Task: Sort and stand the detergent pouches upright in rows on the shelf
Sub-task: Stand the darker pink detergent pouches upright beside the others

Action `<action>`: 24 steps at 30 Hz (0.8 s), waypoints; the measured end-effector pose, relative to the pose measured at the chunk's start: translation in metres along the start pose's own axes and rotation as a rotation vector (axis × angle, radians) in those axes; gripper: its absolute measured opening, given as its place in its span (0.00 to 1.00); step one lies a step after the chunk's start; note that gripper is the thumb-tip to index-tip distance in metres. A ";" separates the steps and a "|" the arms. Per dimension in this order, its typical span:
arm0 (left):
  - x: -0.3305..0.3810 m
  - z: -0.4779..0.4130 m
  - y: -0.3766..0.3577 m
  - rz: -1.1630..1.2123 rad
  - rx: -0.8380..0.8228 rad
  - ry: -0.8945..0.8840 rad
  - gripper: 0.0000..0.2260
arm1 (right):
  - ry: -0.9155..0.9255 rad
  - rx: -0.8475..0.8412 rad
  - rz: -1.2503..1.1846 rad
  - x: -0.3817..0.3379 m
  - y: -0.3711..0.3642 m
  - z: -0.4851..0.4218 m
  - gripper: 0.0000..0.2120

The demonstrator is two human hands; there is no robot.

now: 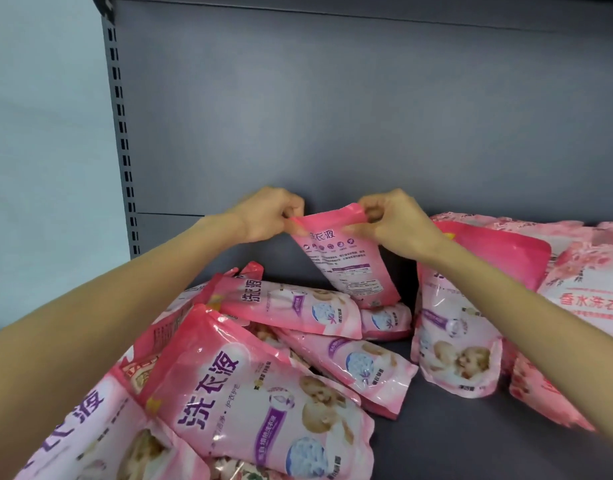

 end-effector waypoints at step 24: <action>0.030 -0.035 0.019 0.053 0.275 0.069 0.10 | -0.035 -0.205 0.651 -0.007 0.031 -0.040 0.05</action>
Point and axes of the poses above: each hand's wrist, its own z-axis away from the middle knuckle, its own y-axis out of the back of the hand, x = y × z, the point moved 9 cm from there along -z, towards the middle knuckle, and after that the axes turned 8 degrees about -z, right-handed, at the moved point
